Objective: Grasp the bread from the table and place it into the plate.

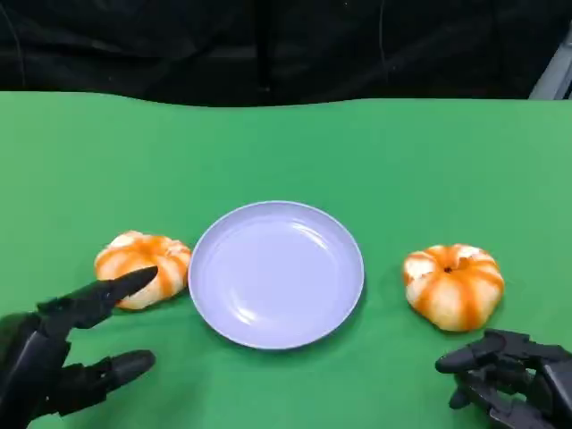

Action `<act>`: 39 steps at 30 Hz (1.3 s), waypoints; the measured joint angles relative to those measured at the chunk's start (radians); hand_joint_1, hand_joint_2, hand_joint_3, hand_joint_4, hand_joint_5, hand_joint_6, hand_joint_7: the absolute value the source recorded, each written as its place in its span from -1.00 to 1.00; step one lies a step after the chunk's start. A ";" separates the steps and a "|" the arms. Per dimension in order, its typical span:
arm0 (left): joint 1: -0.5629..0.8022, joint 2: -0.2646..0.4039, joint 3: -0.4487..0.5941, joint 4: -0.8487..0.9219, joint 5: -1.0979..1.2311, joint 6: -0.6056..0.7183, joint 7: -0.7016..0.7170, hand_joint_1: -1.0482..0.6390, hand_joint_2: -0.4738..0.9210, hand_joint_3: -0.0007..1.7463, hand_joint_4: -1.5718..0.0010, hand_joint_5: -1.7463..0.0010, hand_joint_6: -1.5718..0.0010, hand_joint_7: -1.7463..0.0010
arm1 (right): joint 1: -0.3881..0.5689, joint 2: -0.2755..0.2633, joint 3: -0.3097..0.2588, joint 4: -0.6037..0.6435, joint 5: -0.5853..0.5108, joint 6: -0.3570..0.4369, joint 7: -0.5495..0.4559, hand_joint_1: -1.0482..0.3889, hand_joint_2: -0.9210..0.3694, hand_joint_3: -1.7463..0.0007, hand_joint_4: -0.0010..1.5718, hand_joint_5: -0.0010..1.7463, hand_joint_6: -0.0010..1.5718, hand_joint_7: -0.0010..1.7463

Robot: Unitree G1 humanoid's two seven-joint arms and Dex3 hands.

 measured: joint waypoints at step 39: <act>-0.296 0.177 -0.380 0.390 0.274 0.205 0.422 -0.60 1.00 -0.91 0.26 1.00 0.19 1.00 | 0.000 0.002 0.002 0.013 -0.006 -0.002 -0.002 0.49 -1.00 0.56 -0.06 0.51 0.14 -0.15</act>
